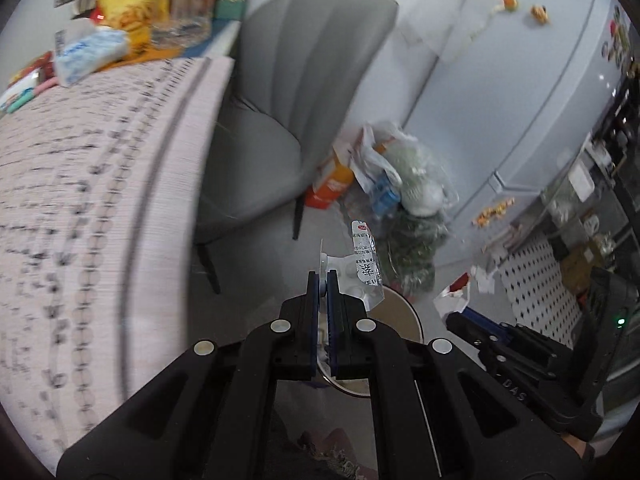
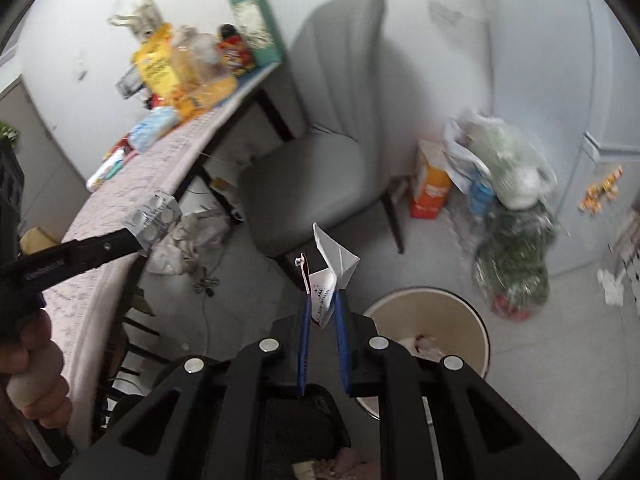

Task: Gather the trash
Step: 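Carry the wrapper and paper scrap in both tools over the trash bin, then open both tools to drop the wrapper and scrap into the bin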

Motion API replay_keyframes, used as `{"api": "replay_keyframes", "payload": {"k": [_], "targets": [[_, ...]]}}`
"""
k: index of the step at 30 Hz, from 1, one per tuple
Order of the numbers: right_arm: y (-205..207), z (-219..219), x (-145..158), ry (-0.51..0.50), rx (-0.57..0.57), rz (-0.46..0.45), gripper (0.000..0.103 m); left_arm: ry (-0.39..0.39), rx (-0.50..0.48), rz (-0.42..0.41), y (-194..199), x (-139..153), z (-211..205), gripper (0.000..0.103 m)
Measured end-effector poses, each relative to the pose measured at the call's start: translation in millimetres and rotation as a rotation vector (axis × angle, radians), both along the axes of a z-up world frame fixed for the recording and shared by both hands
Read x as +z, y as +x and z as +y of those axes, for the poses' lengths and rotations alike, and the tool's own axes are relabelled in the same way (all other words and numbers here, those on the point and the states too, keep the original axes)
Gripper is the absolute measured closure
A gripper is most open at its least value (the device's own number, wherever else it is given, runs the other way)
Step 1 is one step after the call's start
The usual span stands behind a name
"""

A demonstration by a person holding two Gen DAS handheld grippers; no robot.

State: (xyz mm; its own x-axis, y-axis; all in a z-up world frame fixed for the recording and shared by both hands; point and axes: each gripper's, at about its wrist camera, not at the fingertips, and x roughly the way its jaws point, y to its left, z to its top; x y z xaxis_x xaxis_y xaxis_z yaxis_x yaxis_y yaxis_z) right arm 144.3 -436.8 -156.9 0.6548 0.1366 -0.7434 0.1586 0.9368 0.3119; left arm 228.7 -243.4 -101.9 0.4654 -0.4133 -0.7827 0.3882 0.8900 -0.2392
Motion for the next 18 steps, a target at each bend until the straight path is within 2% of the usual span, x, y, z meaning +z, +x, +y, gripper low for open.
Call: {"api": "replay_keyframes", "payload": {"k": [10,12,16,18], "targets": [[0,-63,-81,0.102,-0.139,0.129,0.089,0.056,-0.074,0.126,15,-59,-60,0.098],[2,-69,-91,0.120,-0.154,0.133,0.084,0.062,-0.084,0.155,17,-71,-69,0.098],[-1,-81,-109,0.157,-0.180,0.158,0.065,0.079,-0.114,0.202,16,-92,-87,0.098],[-4,-88,-114,0.175,-0.195,0.173,0.065,0.083,-0.128,0.221,15,-101,-96,0.098]]}}
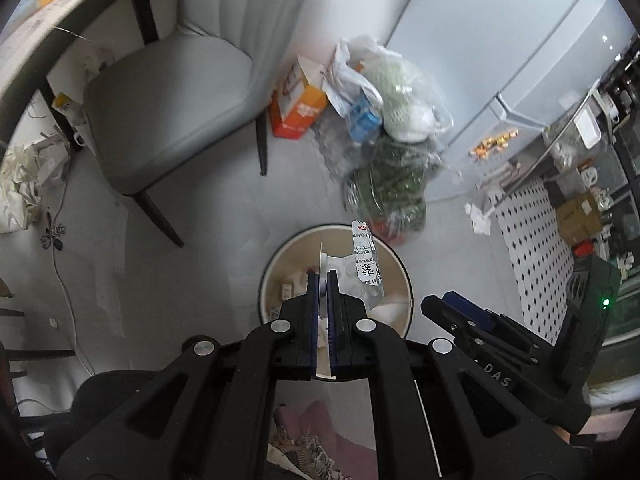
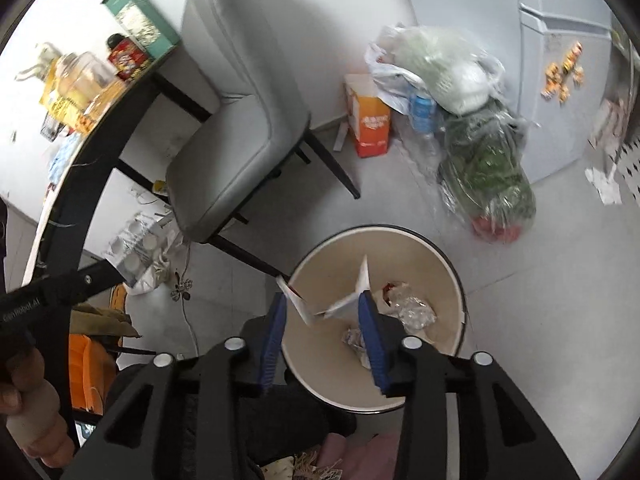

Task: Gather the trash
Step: 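Open both tools to drop the wrapper and scrap into the bin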

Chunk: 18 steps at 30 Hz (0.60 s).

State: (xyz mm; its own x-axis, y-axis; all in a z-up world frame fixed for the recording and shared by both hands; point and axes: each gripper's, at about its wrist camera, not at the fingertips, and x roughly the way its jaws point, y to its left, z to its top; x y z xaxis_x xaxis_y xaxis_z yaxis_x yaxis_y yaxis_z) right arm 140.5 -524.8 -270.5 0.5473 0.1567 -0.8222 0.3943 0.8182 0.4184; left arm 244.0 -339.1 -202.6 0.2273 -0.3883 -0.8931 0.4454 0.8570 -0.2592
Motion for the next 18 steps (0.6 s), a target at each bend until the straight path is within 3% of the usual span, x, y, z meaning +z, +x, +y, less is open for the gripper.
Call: {"api": "replay_keyframes", "payload": {"k": [4,10,11,12,14,18], "targets": [[-11,-17,-6,0.026,-0.057,0.015,0.056,0.003,-0.025,0.044,-1,-17,-17,0.098],[-25,-32,-8,0.024,-0.110,0.035,0.055,-0.025,-0.047,0.086,-2,-31,-38,0.098],[-26,-32,-8,0.025,-0.109,0.035,0.055,-0.044,-0.050,0.103,-1,-32,-41,0.088],[-26,-33,-7,0.024,-0.109,0.035,0.055,-0.055,-0.046,0.113,-1,-32,-41,0.061],[-26,-33,-5,0.020,-0.110,0.032,0.055,-0.089,-0.012,0.102,0,-28,-37,0.037],[-23,-32,-2,0.022,-0.109,0.029,0.054,-0.100,0.043,0.078,9,-14,-23,0.030]]}}
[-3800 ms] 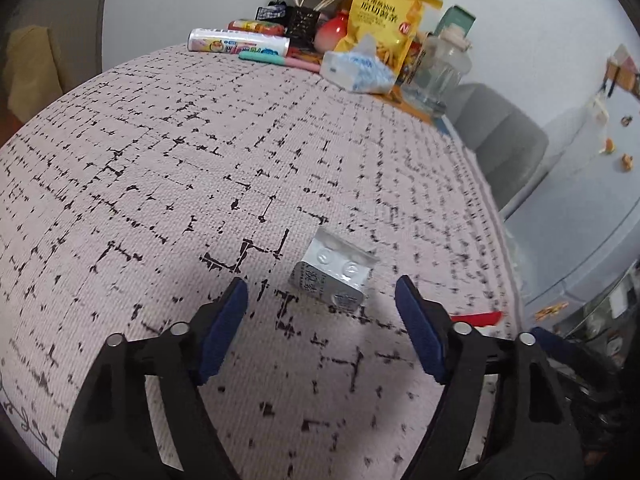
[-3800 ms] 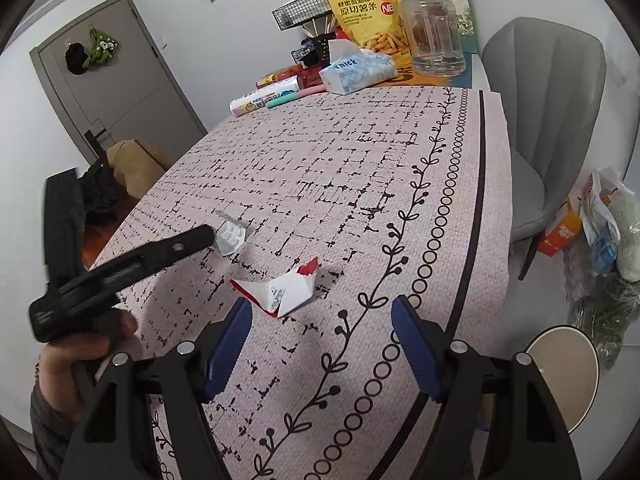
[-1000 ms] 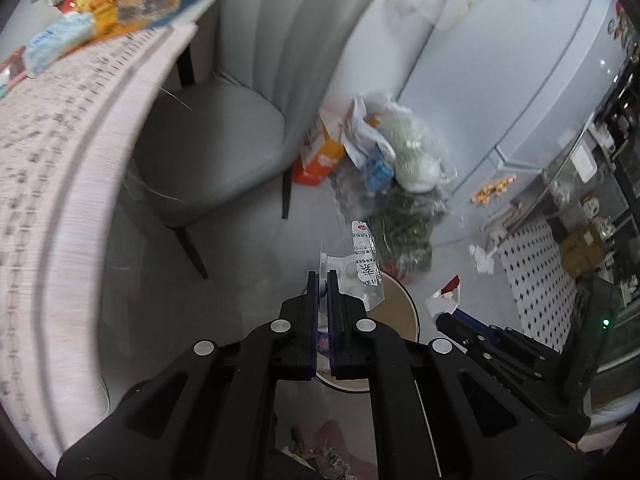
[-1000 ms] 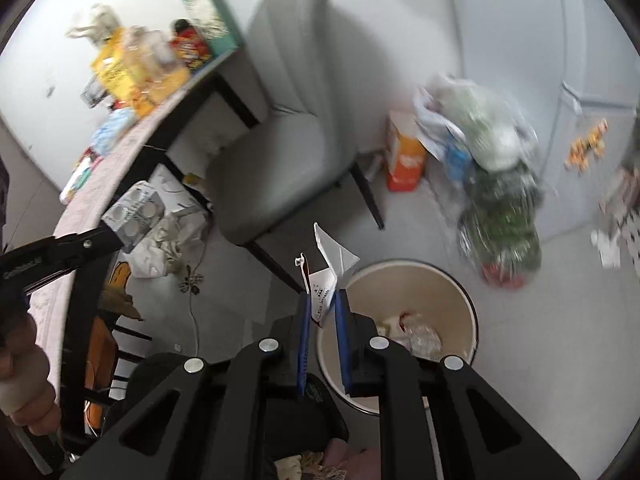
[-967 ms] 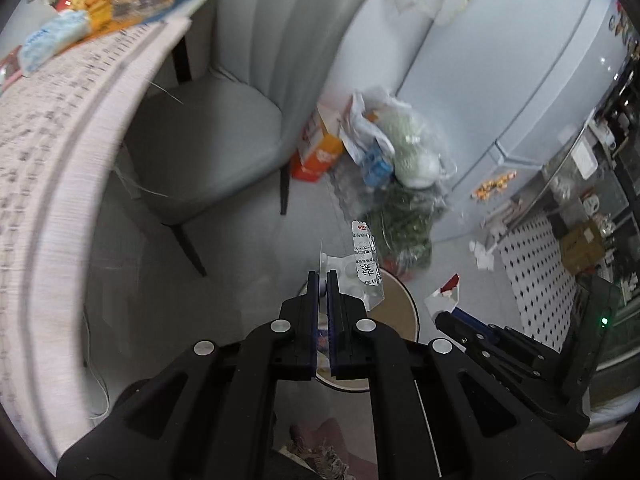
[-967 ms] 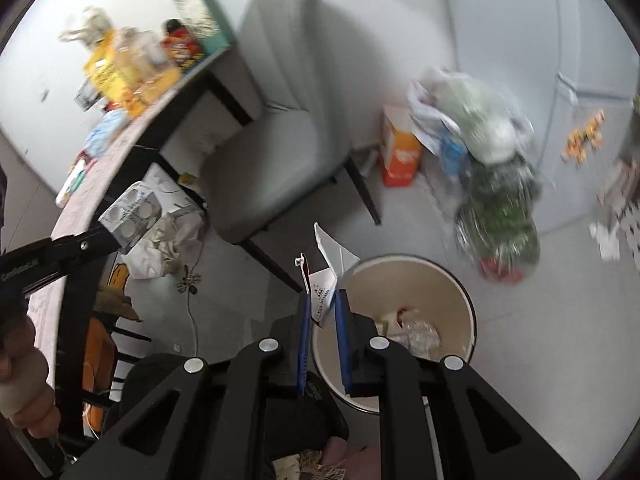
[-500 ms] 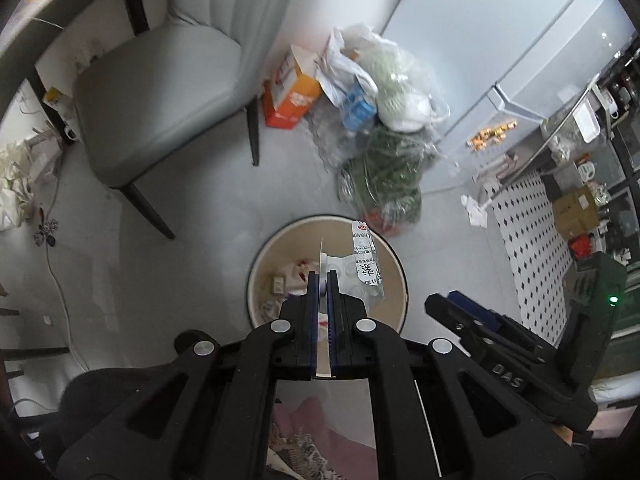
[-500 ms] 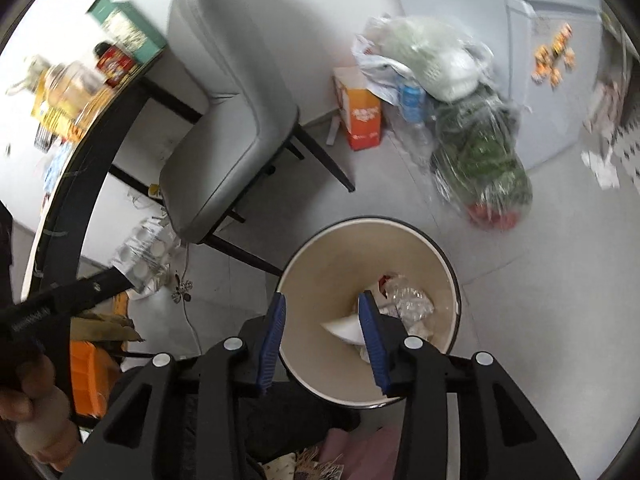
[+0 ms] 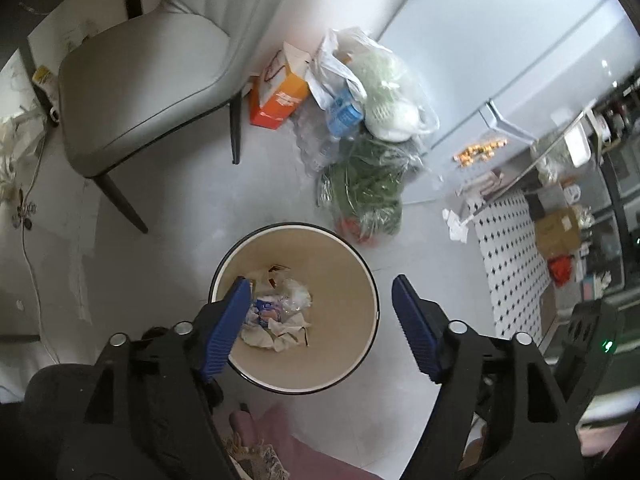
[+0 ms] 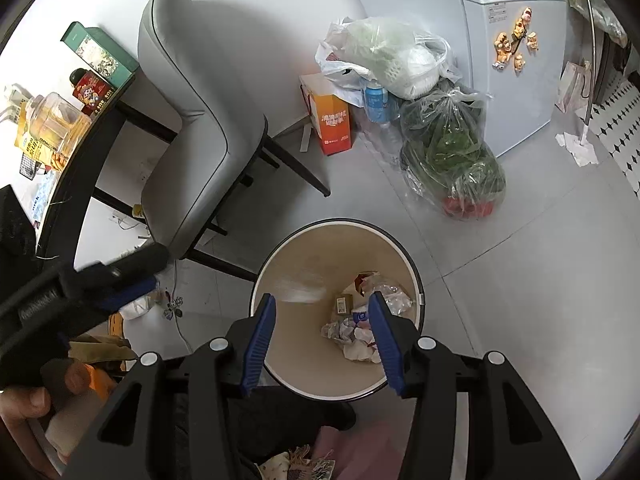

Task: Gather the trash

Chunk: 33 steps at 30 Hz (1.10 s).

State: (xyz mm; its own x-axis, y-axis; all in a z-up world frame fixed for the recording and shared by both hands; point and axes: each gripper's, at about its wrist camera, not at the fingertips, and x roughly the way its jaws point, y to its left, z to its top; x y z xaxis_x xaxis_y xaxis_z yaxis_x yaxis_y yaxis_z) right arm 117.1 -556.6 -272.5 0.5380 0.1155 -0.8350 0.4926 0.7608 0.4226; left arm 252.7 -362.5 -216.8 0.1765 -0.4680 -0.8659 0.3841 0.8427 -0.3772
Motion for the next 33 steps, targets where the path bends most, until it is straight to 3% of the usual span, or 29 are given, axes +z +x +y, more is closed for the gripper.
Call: {"api": "replay_keyframes", "payload": {"k": [14,20,23,27,33], "targets": [[3,44,64,-0.058,0.062,-0.097,0.039,-0.082,0.079,-0.141,-10,81,59,0.019],[0,72,104,-0.110,0.099,-0.151,0.026,-0.133,0.137,-0.237,-25,129,110,0.013],[-4,87,128,-0.147,0.108,-0.190,0.018,-0.138,0.151,-0.287,-36,149,132,0.007],[-10,111,155,-0.172,0.118,-0.232,0.008,-0.129,0.186,-0.345,-52,176,169,0.006],[-18,148,190,-0.220,0.166,-0.263,0.008,-0.117,0.240,-0.409,-76,208,219,0.006]]}}
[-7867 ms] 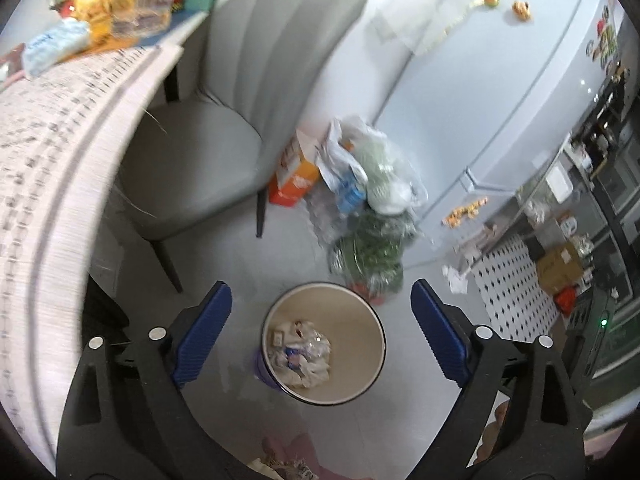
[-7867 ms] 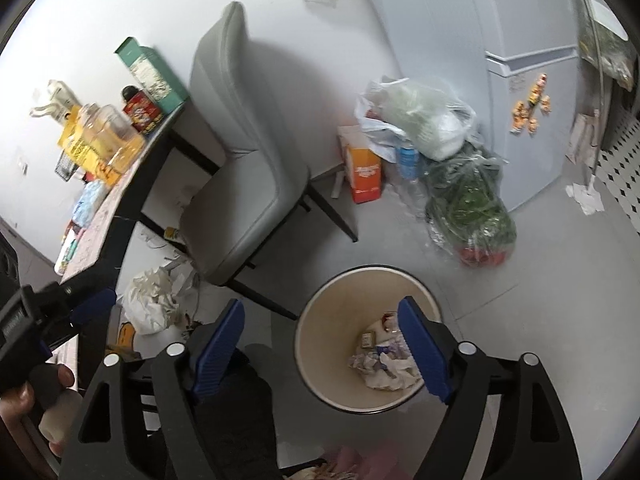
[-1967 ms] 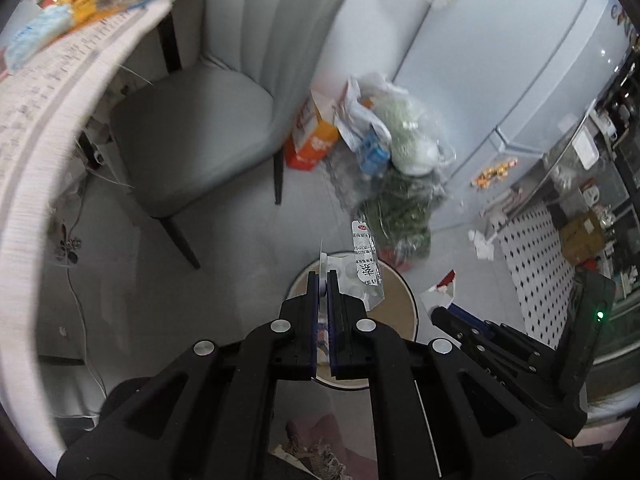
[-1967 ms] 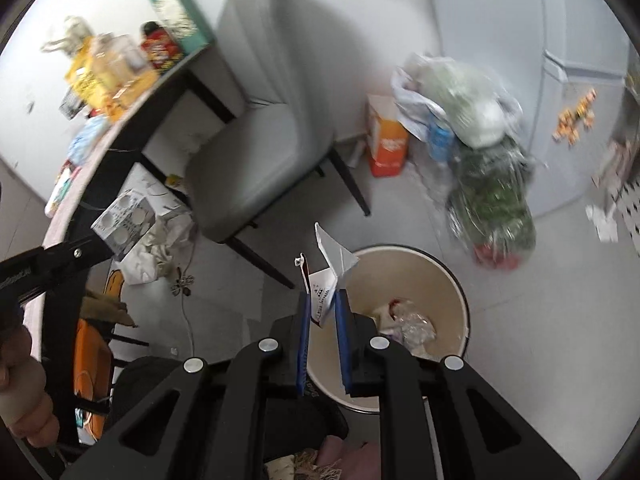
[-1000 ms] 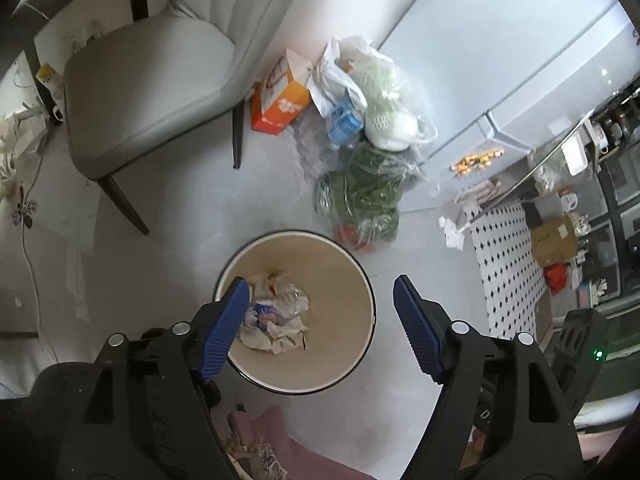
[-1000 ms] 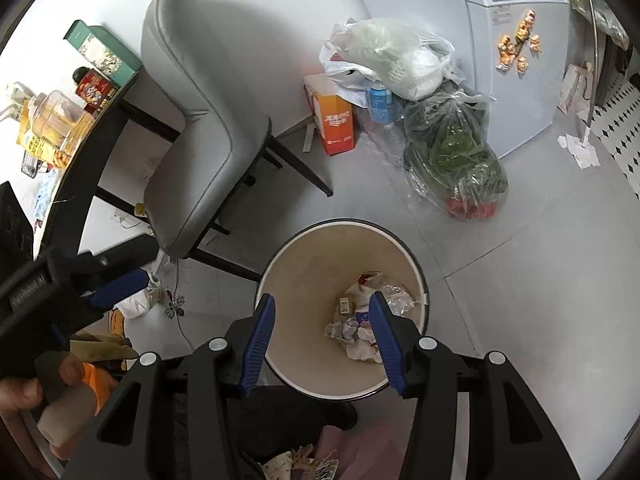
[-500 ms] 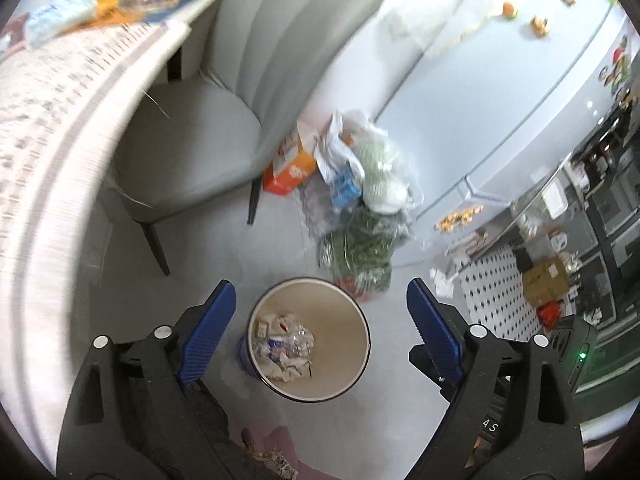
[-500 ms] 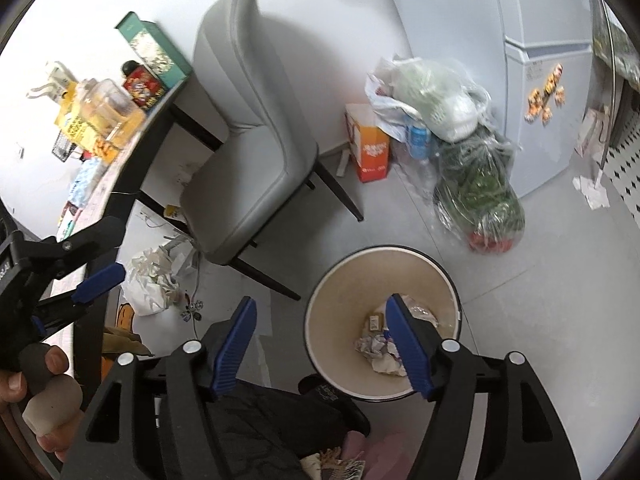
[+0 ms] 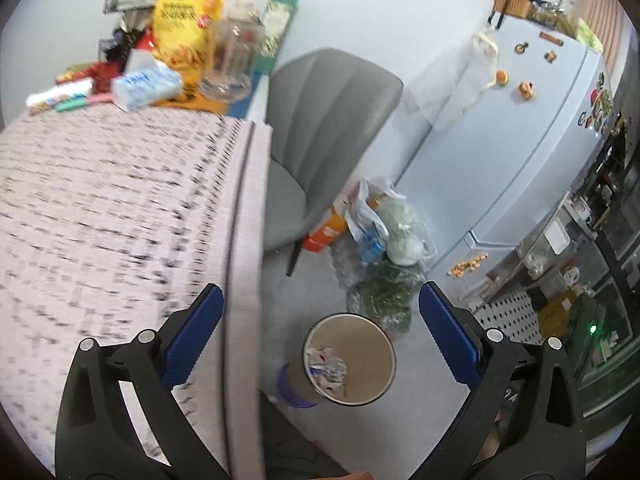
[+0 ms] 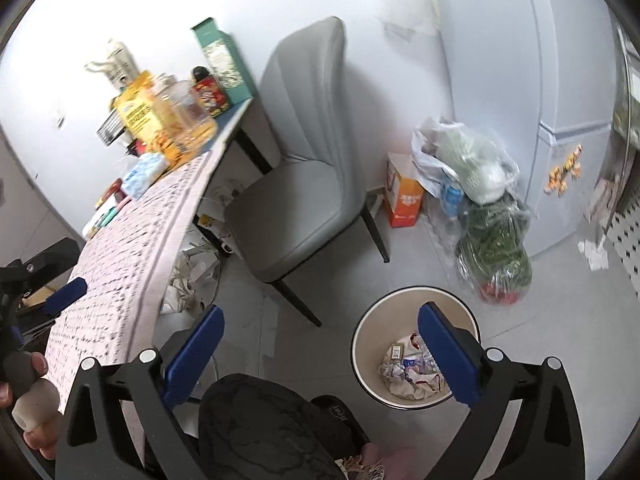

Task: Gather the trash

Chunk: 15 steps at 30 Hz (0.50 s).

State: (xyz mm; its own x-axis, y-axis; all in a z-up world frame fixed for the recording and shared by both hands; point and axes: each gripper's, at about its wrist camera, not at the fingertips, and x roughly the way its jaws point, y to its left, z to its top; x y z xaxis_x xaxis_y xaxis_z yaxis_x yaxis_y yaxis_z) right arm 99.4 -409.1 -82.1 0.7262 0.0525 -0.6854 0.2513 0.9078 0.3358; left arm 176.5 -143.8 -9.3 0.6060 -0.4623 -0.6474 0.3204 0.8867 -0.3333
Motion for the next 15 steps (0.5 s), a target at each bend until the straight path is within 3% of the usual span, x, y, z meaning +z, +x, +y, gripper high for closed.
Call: {"api": "replay_keyframes", "payload": {"k": [15], "targets": [[-29,81,73,-0.103,0.170,-0.084,0.008,0.034,0.147,-0.164,-74,44,103,0.006]]}}
